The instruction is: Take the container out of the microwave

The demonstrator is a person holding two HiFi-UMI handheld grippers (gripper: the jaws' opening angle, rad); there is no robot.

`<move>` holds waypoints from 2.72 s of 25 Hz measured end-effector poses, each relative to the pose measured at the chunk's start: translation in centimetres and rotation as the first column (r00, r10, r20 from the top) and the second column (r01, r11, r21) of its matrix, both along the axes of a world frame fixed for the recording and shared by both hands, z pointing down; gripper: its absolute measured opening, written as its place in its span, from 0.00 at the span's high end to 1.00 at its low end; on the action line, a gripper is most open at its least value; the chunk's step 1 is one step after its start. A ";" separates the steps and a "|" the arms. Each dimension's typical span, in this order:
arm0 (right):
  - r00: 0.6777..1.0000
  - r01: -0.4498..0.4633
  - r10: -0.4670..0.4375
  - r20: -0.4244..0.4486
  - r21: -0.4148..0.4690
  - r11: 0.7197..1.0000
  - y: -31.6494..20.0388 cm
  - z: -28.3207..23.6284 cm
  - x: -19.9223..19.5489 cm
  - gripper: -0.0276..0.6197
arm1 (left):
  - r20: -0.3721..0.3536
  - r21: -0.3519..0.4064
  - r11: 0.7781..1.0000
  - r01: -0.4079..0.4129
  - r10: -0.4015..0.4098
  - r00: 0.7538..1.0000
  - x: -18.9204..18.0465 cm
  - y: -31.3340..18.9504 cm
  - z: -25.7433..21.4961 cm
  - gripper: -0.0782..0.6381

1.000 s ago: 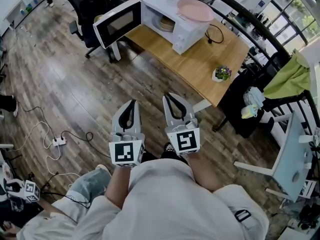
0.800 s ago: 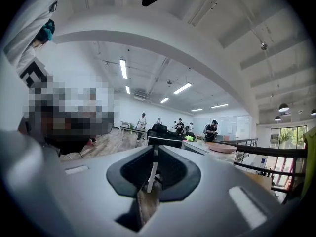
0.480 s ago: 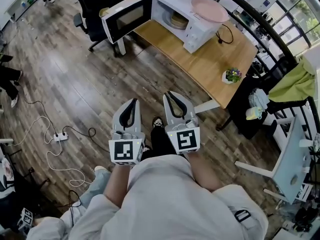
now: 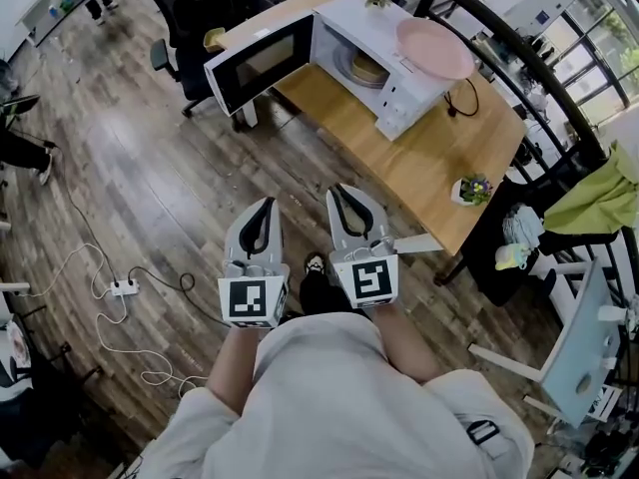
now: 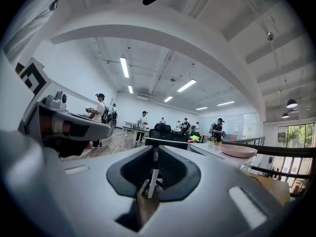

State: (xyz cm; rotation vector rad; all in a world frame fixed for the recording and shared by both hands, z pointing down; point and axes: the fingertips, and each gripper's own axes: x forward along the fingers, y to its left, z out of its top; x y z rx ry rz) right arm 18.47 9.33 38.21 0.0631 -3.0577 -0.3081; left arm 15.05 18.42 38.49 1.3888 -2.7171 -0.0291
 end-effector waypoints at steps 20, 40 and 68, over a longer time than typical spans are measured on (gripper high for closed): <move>1.000 -0.021 0.019 -0.021 -0.068 0.997 -11.6 2.0 -7.2 0.88 | -0.024 -0.056 0.998 0.005 -0.007 1.000 -7.8 -10.6 1.0 0.89; 0.984 -0.164 0.156 -0.091 -0.089 0.983 -17.0 5.2 -15.9 0.87 | -0.060 -0.092 0.985 -0.147 0.141 0.988 -17.7 -17.1 3.5 0.89; 0.744 -0.613 0.583 -0.327 0.012 0.790 -22.9 11.9 -25.1 0.87 | -0.239 -0.149 0.733 -0.664 0.625 0.744 -29.0 -26.2 12.2 0.89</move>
